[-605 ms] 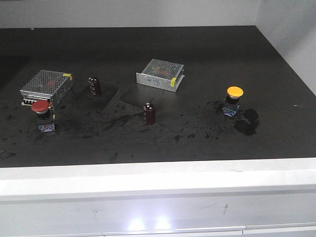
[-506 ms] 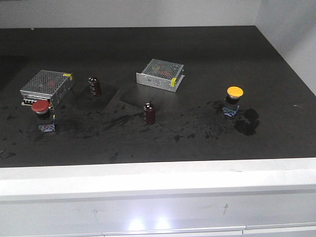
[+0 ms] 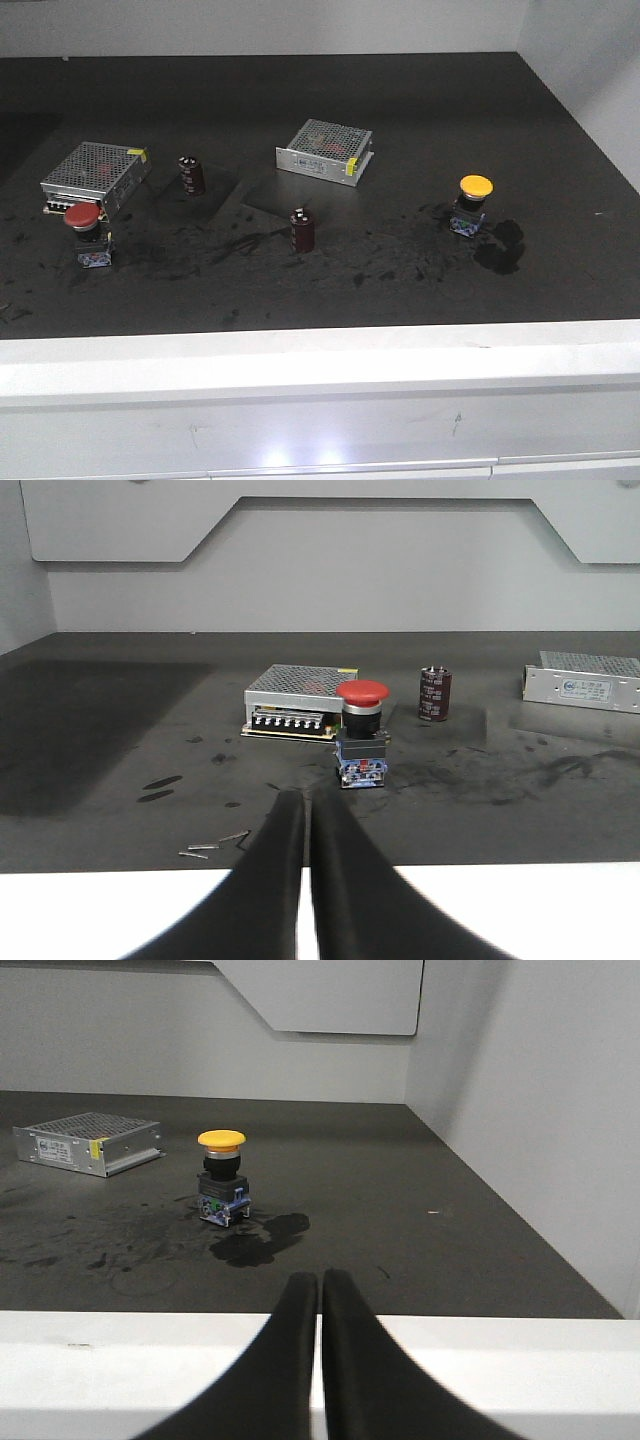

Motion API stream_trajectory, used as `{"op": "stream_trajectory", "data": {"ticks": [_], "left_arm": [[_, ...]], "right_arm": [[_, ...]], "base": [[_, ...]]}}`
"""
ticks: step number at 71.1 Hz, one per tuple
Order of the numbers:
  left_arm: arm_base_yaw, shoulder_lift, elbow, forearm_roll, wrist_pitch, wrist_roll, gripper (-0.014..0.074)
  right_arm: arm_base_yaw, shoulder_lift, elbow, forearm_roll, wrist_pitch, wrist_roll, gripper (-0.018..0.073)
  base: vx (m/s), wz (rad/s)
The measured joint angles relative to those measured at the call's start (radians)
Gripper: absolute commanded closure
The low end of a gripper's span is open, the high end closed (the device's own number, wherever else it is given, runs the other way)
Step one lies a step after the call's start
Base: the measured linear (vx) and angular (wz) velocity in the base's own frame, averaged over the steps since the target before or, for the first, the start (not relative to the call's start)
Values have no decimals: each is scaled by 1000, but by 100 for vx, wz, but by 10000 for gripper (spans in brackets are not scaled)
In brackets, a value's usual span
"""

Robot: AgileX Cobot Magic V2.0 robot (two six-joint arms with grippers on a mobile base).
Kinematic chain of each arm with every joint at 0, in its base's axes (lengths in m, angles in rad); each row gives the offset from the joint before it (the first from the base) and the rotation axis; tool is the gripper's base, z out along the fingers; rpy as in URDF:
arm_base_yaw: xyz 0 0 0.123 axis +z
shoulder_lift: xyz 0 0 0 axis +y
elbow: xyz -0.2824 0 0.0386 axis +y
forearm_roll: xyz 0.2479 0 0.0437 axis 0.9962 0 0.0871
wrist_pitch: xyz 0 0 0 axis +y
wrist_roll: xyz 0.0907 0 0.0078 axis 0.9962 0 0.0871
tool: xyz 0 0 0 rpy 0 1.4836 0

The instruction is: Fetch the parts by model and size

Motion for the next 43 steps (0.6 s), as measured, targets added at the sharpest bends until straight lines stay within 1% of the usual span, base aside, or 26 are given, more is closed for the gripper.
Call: {"op": "stream_trajectory", "data": {"ticks": [29,34,37,41,43], "left_arm": [[0,0,0,0,-4,0,602],[0,0,0,0,-16,0,602],[0,0,0,-2,-40,0,602],[0,0,0,-16,-93,-10,602],[0,0,0,-27,-130,-22,602]], "right_arm": [[0,0,0,0,-14,0,569],[0,0,0,0,-92,2,569],[0,0,0,2,-165,10,569],[0,0,0,27,-273,63,569],[0,0,0,48,-340,109,569]], "base": [[0,0],[0,0],[0,0],[0,0],[0,0]]}}
